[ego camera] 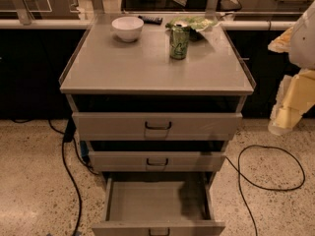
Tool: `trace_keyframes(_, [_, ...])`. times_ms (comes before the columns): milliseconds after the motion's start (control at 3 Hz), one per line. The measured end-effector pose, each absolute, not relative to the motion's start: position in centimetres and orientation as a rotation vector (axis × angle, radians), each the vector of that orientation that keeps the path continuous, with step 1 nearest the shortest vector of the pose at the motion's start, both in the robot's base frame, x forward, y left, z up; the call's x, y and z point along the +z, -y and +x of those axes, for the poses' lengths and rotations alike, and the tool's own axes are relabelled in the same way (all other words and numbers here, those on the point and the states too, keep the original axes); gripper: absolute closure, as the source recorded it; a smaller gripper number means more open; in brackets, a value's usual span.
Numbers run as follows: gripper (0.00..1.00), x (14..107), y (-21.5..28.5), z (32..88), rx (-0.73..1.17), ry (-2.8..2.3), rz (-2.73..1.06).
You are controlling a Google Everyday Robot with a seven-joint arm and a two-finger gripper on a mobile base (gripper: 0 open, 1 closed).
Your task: Close bottom drawer
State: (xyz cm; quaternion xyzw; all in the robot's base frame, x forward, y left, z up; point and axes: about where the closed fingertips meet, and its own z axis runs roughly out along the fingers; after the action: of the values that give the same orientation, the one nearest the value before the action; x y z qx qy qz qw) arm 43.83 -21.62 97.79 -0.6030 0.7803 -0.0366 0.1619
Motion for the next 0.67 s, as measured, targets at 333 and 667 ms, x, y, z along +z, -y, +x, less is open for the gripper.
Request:
trace_keyframes(333, [0.00,97.8,21.6,43.8,-0.104,-2.227,-1.721])
trace_keyframes(667, [0.00,98.4,23.3,43.8,-0.118,-2.257,-1.665])
